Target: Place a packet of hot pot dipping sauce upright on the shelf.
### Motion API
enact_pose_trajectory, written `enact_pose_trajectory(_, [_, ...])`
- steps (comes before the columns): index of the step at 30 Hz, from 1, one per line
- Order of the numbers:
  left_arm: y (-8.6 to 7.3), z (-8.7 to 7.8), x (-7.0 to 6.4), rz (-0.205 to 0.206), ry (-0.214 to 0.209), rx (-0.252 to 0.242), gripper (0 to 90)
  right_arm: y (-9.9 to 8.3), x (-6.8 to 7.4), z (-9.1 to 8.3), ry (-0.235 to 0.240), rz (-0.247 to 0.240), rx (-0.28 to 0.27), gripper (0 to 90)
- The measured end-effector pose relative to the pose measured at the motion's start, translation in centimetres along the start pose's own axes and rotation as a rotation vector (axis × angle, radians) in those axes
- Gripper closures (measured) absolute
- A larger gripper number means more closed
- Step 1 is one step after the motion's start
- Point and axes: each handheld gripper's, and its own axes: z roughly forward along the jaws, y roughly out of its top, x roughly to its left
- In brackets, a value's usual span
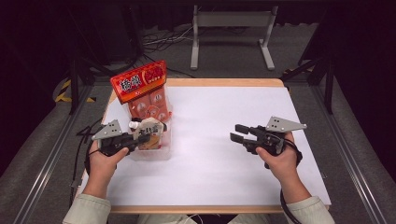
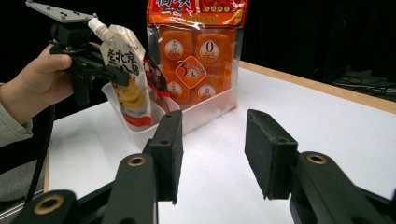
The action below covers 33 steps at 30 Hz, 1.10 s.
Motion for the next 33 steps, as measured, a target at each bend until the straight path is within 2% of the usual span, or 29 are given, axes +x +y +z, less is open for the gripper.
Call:
enact_pose_trajectory(10, [-0.4, 0.3, 0.1, -0.008, -0.004, 0.032, 85.2, 0.0, 0.0, 0.1, 0.000, 0.004, 0.000, 57.5])
enact_pose_trajectory(16, [-0.4, 0.2, 0.1, -0.007, -0.005, 0.034, 84.7, 0.0, 0.1, 0.1, 0.007, 0.009, -0.004, 56.5])
enact_pose_trajectory(21, [-0.3, -0.1, 0.0, 0.005, 0.004, 0.062, 84.0, 0.0, 0.0, 0.0, 0.006, 0.011, -0.009, 55.6])
enact_pose_trajectory(24, [-0.4, -0.2, 0.1, -0.004, 0.017, 0.084, 83.1, 0.0, 0.1, 0.0, 0.008, 0.013, -0.011, 54.7])
enact_pose_trajectory(33, [-0.7, -1.2, 0.5, -0.034, 0.034, 0.067, 79.8, 0.0, 0.1, 0.1, 0.007, 0.015, -0.014, 52.6])
